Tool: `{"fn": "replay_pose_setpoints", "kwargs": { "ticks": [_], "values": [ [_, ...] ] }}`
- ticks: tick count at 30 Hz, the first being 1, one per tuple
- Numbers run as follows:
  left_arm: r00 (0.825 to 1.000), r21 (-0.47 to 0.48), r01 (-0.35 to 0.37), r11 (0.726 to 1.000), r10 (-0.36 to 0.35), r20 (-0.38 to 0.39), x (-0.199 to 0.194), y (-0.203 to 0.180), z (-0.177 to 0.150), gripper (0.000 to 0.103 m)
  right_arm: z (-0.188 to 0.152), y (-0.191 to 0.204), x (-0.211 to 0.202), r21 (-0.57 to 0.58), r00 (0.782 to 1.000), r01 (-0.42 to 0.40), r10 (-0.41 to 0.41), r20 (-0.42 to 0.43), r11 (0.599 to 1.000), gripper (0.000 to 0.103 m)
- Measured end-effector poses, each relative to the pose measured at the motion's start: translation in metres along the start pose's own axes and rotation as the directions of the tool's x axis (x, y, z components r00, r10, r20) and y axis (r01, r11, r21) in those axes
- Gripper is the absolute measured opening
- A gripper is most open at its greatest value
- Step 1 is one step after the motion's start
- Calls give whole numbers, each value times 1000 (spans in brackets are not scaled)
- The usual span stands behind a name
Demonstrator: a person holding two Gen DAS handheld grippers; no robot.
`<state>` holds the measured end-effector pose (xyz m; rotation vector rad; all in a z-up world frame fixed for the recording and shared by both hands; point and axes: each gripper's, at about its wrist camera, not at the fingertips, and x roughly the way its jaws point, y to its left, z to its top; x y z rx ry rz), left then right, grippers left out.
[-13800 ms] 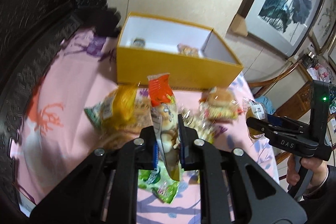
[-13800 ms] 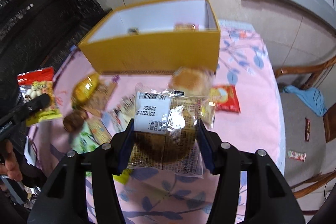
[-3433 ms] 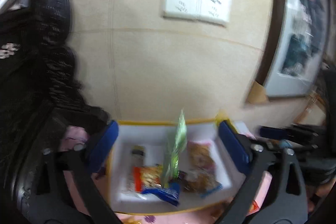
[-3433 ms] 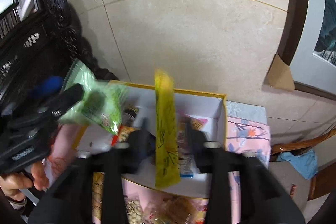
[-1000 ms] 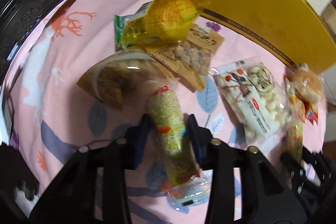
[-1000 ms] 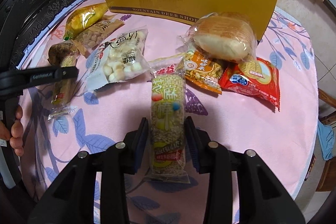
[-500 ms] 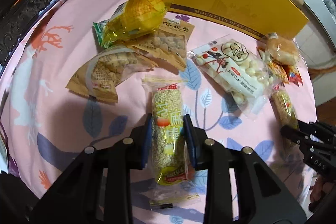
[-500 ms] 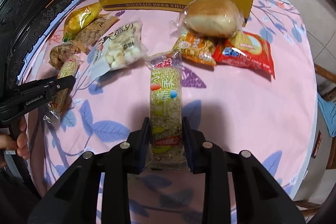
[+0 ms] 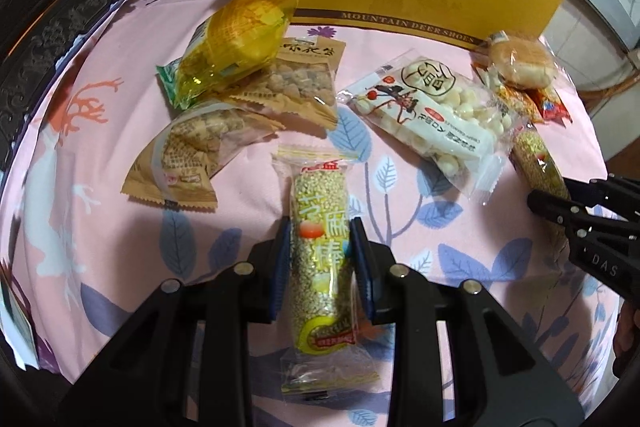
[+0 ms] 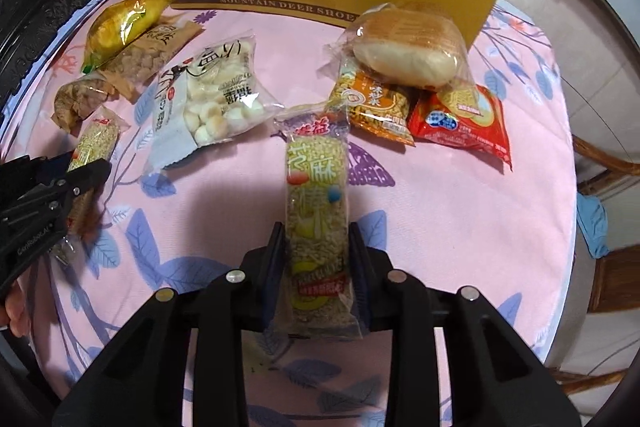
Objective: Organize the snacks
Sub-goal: 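Grasp a clear rice-cracker bar with the left gripper while the right grasps another, then carry both rice-cracker bars into the yellow box and release them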
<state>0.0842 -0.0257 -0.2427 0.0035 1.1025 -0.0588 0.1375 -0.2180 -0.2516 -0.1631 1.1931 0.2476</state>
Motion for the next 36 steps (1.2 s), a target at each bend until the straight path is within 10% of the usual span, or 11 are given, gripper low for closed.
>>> {"fn": "replay_pose_setpoints", "kwargs": {
  "ticks": [17, 36],
  "values": [
    [990, 83, 119, 989, -125, 71, -49, 2, 15, 29, 3, 3, -79, 127, 992, -54, 38, 121, 990, 30],
    [891, 11, 175, 984, -164, 424, -138, 27, 132, 29, 129, -22, -141, 100, 897, -210, 150, 417, 973, 30]
  ]
}}
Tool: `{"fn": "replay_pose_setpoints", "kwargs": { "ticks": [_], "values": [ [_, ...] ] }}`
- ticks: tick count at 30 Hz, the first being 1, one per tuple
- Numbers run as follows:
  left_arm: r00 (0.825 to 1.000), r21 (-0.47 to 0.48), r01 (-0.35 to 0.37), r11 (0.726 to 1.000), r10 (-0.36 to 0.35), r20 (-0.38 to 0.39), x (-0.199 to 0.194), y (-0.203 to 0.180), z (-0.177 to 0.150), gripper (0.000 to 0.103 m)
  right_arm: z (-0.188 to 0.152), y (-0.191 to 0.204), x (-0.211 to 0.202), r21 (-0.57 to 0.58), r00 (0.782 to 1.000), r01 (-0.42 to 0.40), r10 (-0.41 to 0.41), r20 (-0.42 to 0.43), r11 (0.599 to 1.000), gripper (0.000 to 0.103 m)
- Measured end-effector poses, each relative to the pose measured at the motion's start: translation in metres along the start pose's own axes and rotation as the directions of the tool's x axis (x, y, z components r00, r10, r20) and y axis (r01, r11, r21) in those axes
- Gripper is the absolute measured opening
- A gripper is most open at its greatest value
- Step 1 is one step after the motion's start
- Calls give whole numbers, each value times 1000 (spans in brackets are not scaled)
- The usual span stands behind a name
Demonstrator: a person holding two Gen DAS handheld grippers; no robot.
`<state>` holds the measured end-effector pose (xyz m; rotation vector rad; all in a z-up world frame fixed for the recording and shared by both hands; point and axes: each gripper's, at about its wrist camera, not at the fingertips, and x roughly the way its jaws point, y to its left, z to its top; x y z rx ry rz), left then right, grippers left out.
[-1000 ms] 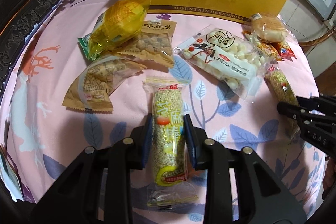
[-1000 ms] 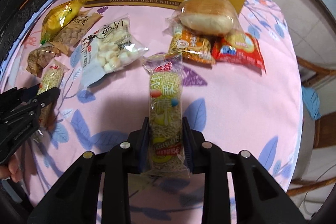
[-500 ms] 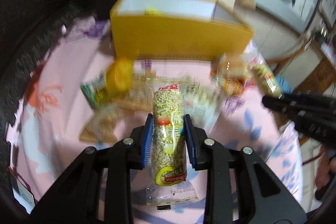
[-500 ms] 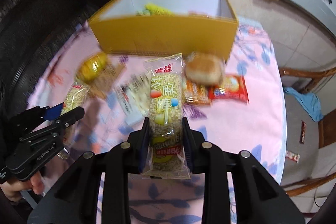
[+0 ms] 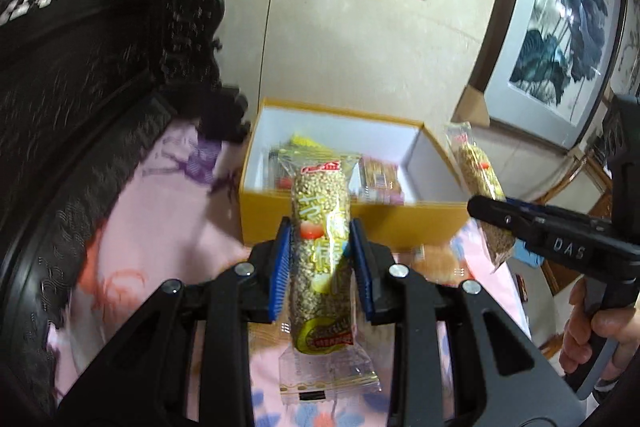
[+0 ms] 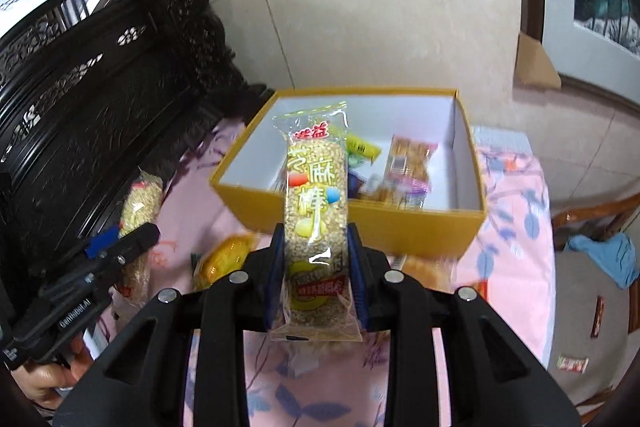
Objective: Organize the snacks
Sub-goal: 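Carry both rice-cracker bars into the yellow box and release them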
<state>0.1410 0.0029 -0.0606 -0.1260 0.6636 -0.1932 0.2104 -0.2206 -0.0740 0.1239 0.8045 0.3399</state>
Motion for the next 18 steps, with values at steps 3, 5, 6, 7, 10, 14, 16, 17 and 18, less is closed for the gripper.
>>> {"fn": "replay_pose_setpoints", "kwargs": {
  "ticks": [3, 5, 6, 7, 10, 14, 16, 17, 18],
  "values": [
    [999, -1, 8, 1000, -8, 42, 14, -3, 28, 29, 23, -13, 8, 12, 1000, 10, -10, 20, 1000, 30],
    [998, -5, 15, 1000, -14, 67, 23, -6, 49, 29, 35, -17, 11, 14, 999, 17, -18, 30, 1000, 30],
    [997, -3, 20, 1000, -20, 79, 28, -7, 58, 29, 44, -21, 13, 12, 999, 26, -26, 38, 1000, 30],
    [995, 7, 22, 1000, -22, 96, 35, -10, 71, 29, 52, -24, 16, 8, 998, 34, -34, 47, 999, 30],
    [991, 27, 29, 999, -32, 127, 54, -18, 99, 29, 72, -35, 25, 4, 997, 47, -47, 65, 999, 30],
    [993, 46, 26, 999, -32, 117, 86, -26, 122, 29, 92, -46, 40, 7, 996, 55, -55, 67, 998, 30],
    [994, 52, 20, 998, -25, 103, 100, -29, 127, 29, 99, -50, 52, 8, 997, 57, -58, 60, 998, 30],
    [995, 52, 19, 998, -24, 93, 107, -29, 129, 29, 101, -52, 56, 10, 997, 58, -59, 57, 998, 30],
    [997, 52, 14, 999, -18, 78, 116, -30, 131, 29, 102, -53, 61, 7, 997, 59, -60, 52, 998, 30]
  ]
}}
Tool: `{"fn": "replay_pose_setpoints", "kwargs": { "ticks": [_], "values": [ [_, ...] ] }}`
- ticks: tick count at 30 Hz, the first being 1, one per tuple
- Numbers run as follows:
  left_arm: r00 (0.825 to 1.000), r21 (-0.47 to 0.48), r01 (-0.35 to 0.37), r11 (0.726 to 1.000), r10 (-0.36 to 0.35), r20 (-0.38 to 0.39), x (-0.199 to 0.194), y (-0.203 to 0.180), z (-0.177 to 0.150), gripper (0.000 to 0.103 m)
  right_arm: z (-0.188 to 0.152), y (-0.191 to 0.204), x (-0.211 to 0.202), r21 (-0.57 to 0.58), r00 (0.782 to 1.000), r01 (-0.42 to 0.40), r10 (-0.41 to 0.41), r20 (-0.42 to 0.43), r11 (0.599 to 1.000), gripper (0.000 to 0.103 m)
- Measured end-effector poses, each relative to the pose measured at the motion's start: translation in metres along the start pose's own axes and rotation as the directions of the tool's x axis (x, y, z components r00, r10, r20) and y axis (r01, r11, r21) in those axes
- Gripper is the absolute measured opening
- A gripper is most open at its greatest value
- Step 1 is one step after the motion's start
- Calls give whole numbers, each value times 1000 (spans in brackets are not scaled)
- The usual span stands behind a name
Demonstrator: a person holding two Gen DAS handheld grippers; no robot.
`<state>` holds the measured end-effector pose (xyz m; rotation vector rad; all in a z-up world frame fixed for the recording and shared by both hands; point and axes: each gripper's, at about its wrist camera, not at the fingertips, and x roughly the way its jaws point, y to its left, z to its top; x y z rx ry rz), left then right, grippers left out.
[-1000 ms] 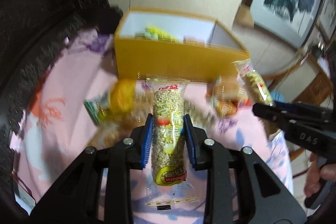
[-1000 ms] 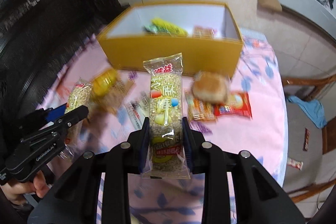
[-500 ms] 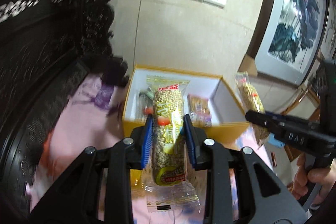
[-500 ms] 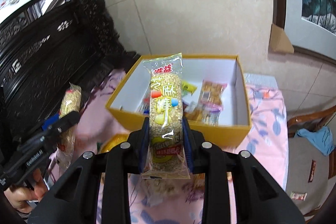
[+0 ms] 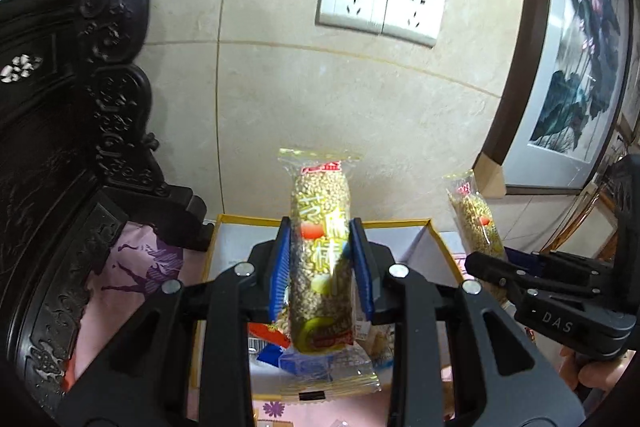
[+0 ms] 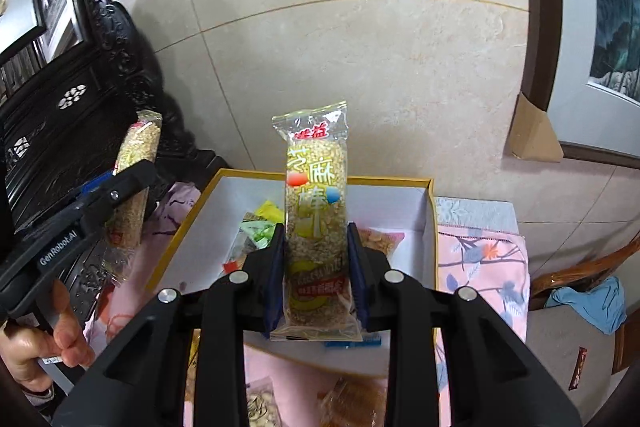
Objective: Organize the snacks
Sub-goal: 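Carry both rice-cracker bars into the yellow box and release them, then grasp the round bread bun bag with the right gripper while the left reaches the white ball-snack bag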
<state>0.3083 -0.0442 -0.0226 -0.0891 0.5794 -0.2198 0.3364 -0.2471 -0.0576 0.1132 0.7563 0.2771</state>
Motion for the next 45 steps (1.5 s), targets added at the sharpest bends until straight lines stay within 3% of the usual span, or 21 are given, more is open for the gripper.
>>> {"fn": "replay_pose_setpoints", "kwargs": {
  "ticks": [1, 3, 4, 6, 8, 16, 21, 29, 39, 45],
  "values": [
    [1000, -3, -8, 1000, 8, -11, 5, 0, 0, 30, 2, 0, 5, -5, 1000, 6, -6, -2, 1000, 30],
    [999, -18, -32, 999, 31, -20, 13, 3, 2, 58, 4, -2, 11, -7, 1000, 6, -6, -9, 1000, 33],
    [999, -23, -47, 999, 47, -15, 13, 4, 2, 76, 5, -3, 13, -3, 1000, 10, -10, -13, 1000, 39],
    [998, -27, -61, 998, 61, 18, 9, 7, 3, 80, 4, -6, 11, 5, 1000, 23, -23, -4, 1000, 53],
    [998, -23, -64, 998, 64, 22, 5, 9, 3, 84, 3, -8, 7, 12, 1000, 19, -19, 15, 1000, 58],
    [996, -82, -85, 993, 87, 12, -27, 28, -13, 90, -33, -26, -21, 18, 1000, 10, -9, -25, 1000, 59],
    [994, -127, -109, 986, 108, -17, -58, 49, -52, 91, -84, -36, -31, 37, 994, 9, -5, -106, 999, 60],
    [983, -141, -167, 976, 153, -104, -84, 67, -122, 91, -152, -50, -9, 154, 965, 39, 3, -263, 987, 60],
    [972, -21, -124, 992, 117, -204, -102, 46, -183, 91, -167, -38, 45, 129, 928, 121, -66, -366, 984, 62],
    [962, -25, -106, 994, 96, -254, -103, 42, -200, 91, -164, -31, 62, 116, 926, 136, -85, -368, 984, 83]
  ]
}}
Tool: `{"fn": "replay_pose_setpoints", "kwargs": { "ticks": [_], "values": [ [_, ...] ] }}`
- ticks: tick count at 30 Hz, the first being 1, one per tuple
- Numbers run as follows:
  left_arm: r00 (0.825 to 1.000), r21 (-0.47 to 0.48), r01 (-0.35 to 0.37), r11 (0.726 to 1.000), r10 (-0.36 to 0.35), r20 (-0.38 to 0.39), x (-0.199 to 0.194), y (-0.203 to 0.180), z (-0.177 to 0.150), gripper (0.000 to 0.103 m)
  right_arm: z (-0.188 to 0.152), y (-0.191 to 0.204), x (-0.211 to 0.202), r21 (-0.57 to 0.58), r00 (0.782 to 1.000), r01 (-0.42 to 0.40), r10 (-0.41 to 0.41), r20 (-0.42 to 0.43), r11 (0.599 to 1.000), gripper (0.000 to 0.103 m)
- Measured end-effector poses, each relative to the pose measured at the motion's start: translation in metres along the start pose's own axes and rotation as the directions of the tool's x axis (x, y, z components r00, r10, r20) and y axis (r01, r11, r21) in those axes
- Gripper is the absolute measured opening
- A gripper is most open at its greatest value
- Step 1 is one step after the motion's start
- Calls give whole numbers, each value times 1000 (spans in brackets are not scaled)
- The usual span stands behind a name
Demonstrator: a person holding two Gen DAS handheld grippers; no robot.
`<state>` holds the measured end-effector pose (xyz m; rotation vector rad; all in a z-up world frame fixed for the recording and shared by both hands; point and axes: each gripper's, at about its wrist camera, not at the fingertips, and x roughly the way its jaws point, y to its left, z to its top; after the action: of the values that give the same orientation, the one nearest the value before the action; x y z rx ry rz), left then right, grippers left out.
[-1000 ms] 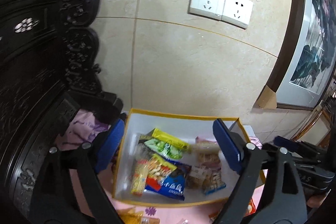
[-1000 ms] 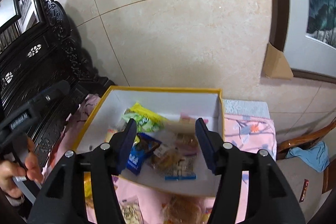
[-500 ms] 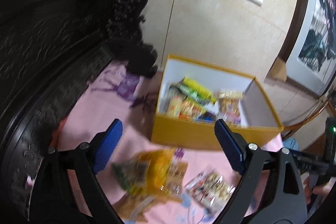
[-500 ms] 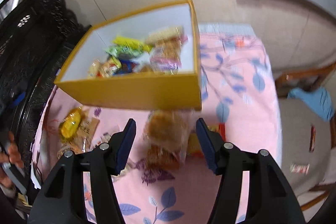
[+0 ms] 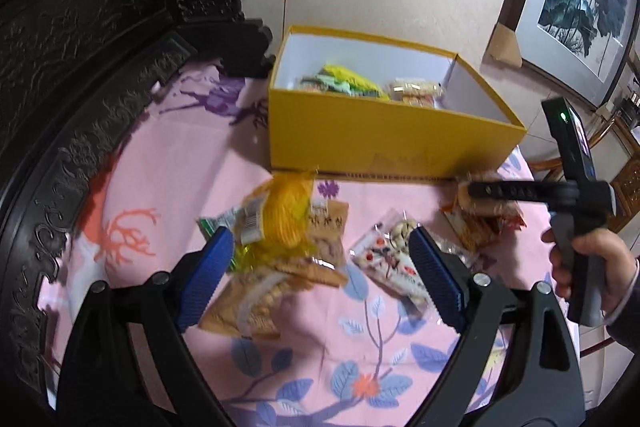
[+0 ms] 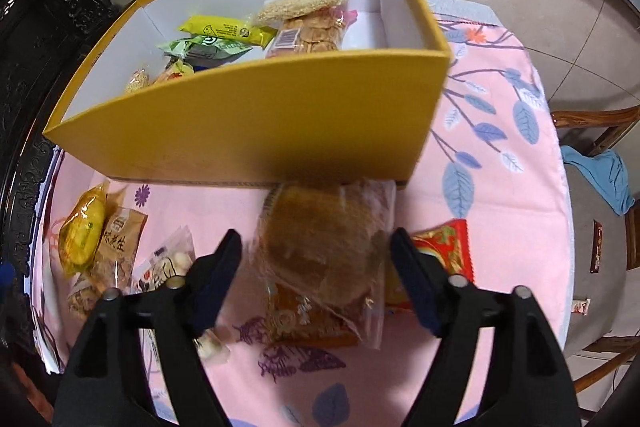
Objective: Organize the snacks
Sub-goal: 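Grasp the round bread bun bag with the right gripper while the left reaches the white ball-snack bag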
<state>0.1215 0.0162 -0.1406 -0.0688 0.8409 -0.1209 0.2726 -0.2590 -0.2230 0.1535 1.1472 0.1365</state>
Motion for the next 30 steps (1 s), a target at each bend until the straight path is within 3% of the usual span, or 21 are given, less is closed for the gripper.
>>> {"fn": "replay_pose_setpoints", "kwargs": {
  "ticks": [4, 12, 18, 20, 25, 30],
  "values": [
    [1000, -11, -2, 1000, 2, -15, 2, -1, -5, 91, 4, 6, 8, 3, 1000, 16, -16, 0, 1000, 90],
    [999, -3, -5, 1000, 5, -36, 9, -5, -6, 91, 6, 7, 20, 0, 999, 53, -53, -8, 999, 89],
    [997, 11, 12, 1000, -11, -72, 20, -13, -11, 91, 2, 8, 20, -27, 998, 63, -62, 15, 998, 66],
    [996, 13, 22, 1000, -21, -89, 26, -18, -14, 91, -3, 11, 15, -35, 998, 62, -61, 31, 997, 65],
    [989, 29, 72, 997, -68, -131, 43, -38, -20, 91, -28, 18, -12, -16, 996, -5, 7, 85, 1000, 63],
    [980, 89, 126, 988, -110, -166, 69, -70, -28, 91, -57, 11, -26, 73, 995, -81, 76, 62, 994, 63]
  ]
}}
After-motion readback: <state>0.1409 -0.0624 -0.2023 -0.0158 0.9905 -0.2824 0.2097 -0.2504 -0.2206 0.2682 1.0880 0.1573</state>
